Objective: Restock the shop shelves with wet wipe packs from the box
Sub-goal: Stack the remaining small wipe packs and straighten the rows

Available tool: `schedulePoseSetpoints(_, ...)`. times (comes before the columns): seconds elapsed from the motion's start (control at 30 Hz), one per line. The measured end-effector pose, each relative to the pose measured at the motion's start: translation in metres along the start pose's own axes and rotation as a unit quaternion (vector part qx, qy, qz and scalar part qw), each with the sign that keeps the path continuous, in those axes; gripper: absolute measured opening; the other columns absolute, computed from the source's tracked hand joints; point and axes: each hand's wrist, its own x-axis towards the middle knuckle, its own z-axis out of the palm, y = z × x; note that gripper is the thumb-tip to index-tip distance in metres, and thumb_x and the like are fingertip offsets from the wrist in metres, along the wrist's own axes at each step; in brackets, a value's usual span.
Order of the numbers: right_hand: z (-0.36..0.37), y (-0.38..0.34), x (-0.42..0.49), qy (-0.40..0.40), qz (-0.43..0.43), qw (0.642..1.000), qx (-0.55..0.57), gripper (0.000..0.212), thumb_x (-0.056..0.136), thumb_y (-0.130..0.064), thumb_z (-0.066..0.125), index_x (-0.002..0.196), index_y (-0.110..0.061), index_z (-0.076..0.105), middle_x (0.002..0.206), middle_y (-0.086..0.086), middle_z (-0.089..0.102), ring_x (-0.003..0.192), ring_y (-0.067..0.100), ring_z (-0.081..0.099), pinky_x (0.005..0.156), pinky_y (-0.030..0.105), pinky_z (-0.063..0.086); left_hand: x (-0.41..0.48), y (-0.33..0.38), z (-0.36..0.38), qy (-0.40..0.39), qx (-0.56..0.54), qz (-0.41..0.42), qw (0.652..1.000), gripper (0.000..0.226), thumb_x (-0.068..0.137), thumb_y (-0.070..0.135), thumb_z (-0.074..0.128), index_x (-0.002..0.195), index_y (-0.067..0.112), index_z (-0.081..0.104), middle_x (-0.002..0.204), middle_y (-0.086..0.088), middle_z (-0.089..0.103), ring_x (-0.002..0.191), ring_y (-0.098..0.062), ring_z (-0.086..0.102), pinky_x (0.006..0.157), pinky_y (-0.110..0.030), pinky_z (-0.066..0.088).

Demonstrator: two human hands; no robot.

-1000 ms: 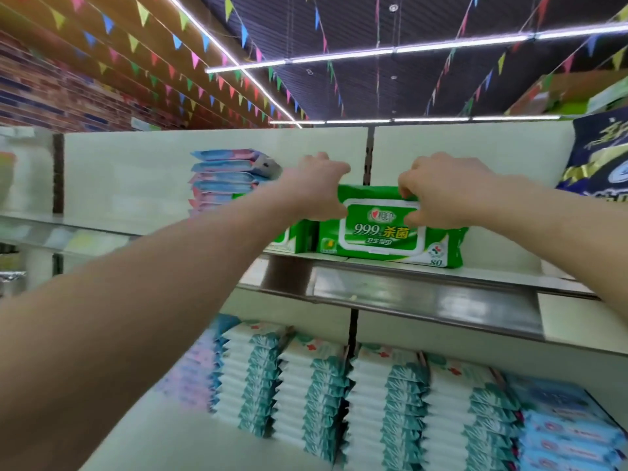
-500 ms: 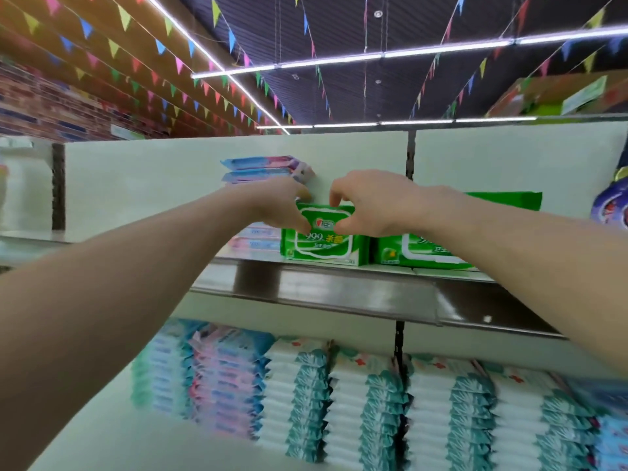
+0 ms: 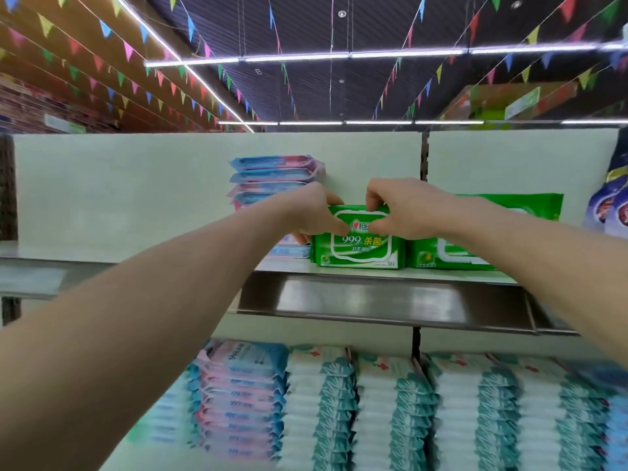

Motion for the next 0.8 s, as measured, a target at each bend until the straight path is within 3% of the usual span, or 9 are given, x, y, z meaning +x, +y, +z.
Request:
schedulePoseSetpoints(0.13,-0.012,-0.005,0.002,-0.034,-0.002,0.999,-0.021,0.022,0.087,-0.040,0.064,0.092,-0.023,0.051,0.095,-0.003,0.056,0.087,0.019,0.052,0.074,0.031,0.042,-0.005,-0.006,-0.006,-0.012,-0.021,-0.007,1.000,0.073,0.088,0.031,0.067,0.150,0.025,0.028,0.130,-0.010,0.057,0.088,-0.021,0.067,0.069,-0.028,0.057)
schedulePoseSetpoints(0.23,-0.027,-0.011,0.009,-0.012,-0.022,0.999,-0.028,0.023,0.091,-0.043,0.056,0.093,-0.021,0.057,0.095,-0.002,0.059,0.087,0.018,0.053,0.075,0.027,0.038,-0.010,-0.013,-0.023,0.009,-0.075,-0.009,0.997,0.074,0.089,0.027,0.067,0.151,0.023,0.026,0.140,-0.011,0.049,0.082,-0.017,0.066,0.069,-0.030,0.057)
schedulePoseSetpoints(0.37,-0.034,-0.018,0.025,0.041,-0.033,0.999,-0.002,0.029,0.093,-0.037,0.056,0.114,-0.017,0.061,0.118,0.004,0.060,0.101,0.021,0.053,0.088,0.031,0.042,-0.012,-0.035,-0.046,0.063,-0.088,-0.050,0.993,0.073,0.089,0.022,0.067,0.150,0.018,0.027,0.135,-0.015,0.052,0.089,-0.023,0.063,0.073,-0.034,0.056)
schedulePoseSetpoints(0.53,-0.025,-0.031,0.053,0.058,-0.029,0.998,0.020,0.047,0.093,-0.033,0.058,0.136,-0.017,0.047,0.136,0.007,0.050,0.120,0.026,0.049,0.097,0.035,0.039,-0.008,-0.069,-0.065,0.122,-0.081,-0.092,0.985,0.072,0.088,0.016,0.068,0.148,0.011,0.030,0.131,-0.016,0.052,0.099,-0.026,0.058,0.069,-0.034,0.052)
schedulePoseSetpoints(0.63,-0.018,-0.040,0.072,0.065,-0.026,0.997,0.021,0.061,0.091,-0.030,0.062,0.144,-0.016,0.036,0.143,0.009,0.044,0.127,0.028,0.044,0.102,0.036,0.036,0.004,-0.083,-0.073,0.169,0.002,-0.069,0.983,0.068,0.086,0.019,0.070,0.144,0.013,0.036,0.134,-0.011,0.047,0.109,-0.025,0.051,0.080,-0.034,0.050)
schedulePoseSetpoints(0.73,-0.012,-0.050,0.096,0.062,-0.033,0.997,-0.002,0.076,0.086,-0.031,0.067,0.149,-0.016,0.026,0.149,0.009,0.038,0.133,0.028,0.040,0.107,0.038,0.035,0.020,-0.092,-0.080,0.200,0.136,-0.030,0.970,0.085,0.081,0.029,0.075,0.150,0.022,0.026,0.146,-0.012,0.035,0.128,-0.029,0.038,0.095,-0.042,0.047)
schedulePoseSetpoints(0.8,-0.005,-0.059,0.111,0.064,-0.041,0.997,-0.032,0.088,0.080,-0.033,0.072,0.151,-0.019,0.022,0.147,0.009,0.038,0.131,0.030,0.041,0.106,0.044,0.038,0.032,-0.098,-0.081,0.180,0.210,-0.009,0.961,0.100,0.076,0.037,0.078,0.153,0.027,0.014,0.149,-0.011,0.028,0.135,-0.031,0.029,0.104,-0.051,0.038)
